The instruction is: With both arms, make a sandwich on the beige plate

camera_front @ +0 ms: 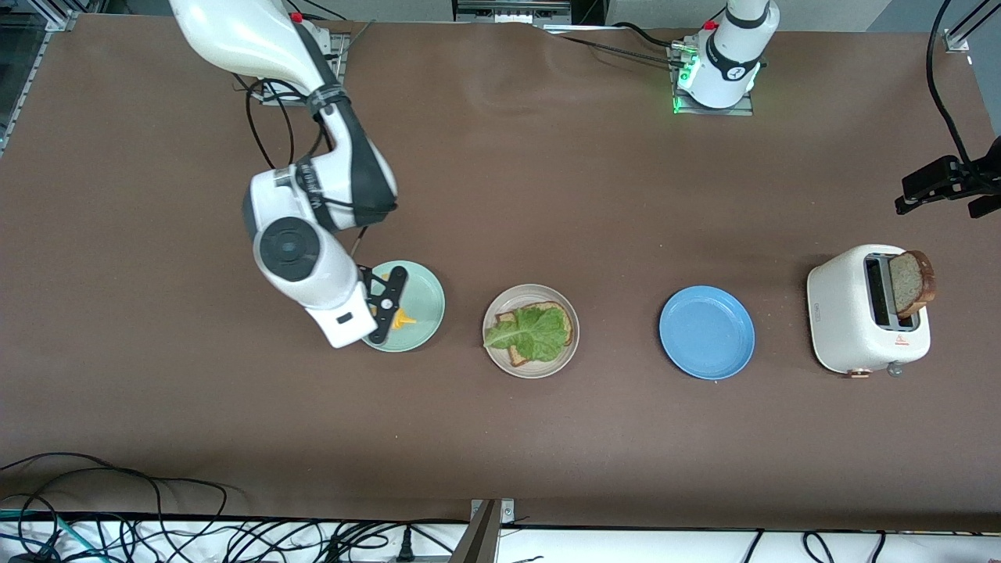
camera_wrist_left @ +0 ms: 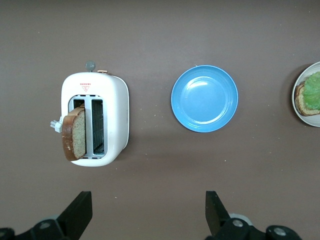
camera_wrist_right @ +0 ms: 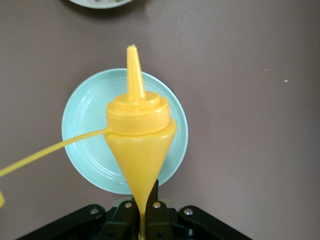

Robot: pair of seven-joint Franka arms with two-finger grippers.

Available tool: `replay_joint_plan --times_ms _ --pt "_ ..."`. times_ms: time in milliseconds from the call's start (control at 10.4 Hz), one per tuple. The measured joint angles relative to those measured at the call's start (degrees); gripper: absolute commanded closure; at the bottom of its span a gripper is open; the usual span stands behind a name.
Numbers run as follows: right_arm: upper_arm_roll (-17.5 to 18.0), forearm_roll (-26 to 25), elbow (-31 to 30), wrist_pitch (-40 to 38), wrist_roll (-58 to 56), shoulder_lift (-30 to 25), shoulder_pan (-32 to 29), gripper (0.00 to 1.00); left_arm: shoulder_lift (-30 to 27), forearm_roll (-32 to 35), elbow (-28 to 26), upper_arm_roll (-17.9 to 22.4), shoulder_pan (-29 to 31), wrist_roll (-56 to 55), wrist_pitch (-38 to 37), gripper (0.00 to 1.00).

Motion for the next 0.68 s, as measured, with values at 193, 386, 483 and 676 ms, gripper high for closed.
replay_joint_plan --times_ms 193,386,483,676 --pt "-0.1 11.2 -7.1 3.7 -11.9 -2.9 -4.4 1.00 0.0 0.0 0.0 0.0 0.0 0.0 0.0 0.00" --pt "-0.2 21.9 -11.3 3.6 -26.4 -4.1 -10.2 1.00 0.0 0.0 0.0 0.0 0.0 0.0 0.0 0.00" --pt "-0.1 26.3 -13.4 2.8 -32.9 -4.4 -12.9 1.00 0.1 0.0 0.0 0.0 0.0 0.0 0.0 0.00" --pt "0.3 34.2 -17.0 -0.1 -45.3 -4.4 -17.3 1.00 0.1 0.0 0.0 0.0 0.0 0.0 0.0 0.00"
